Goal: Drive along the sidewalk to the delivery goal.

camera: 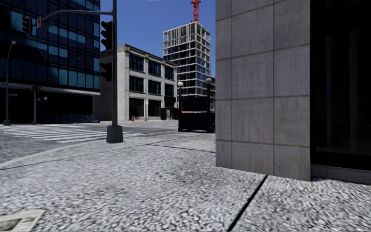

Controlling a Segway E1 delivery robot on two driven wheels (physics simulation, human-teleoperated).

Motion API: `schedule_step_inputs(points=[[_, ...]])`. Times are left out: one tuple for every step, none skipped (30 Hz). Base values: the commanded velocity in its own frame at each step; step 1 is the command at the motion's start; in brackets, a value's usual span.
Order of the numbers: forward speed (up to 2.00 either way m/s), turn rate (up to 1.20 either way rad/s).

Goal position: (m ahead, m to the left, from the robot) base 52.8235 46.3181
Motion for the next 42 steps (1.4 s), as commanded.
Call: schedule_step_inputs(points=[[2.00,0.46],[2.00,0.46],[2.00,0.46],[2.00,0.48],[2.00,0.48],[2.00,0.48],[2.00,0.48],[2.00,0.48],[2.00,0.48],[2.00,0.48],[2.00,0.48],[2.00,0.48],[2.00,0.48],[2.00,0.48],[2.00,0.49],[2.00,0.52],[2.00,0.52],[2.00,0.53],[2.00,0.53],[2.00,0.53],[2.00,0.58],[2.00,0.58],[2.00,0.58],[2.00,0.58],[2.00,0.58],[2.00,0.58],[2.00,0.58],[2.00,0.58],[2.00,0.58],[2.00,0.58],[2.00,0.58],[2.00,0.58],[2.00,0.58],[2.00,0.58],[2.00,0.58],[2.00,0.58],[2.00,0.58],[2.00,0.58],[2.00,0.58],[2.00,0.58],[2.00,0.58],[2.00,0.52]])
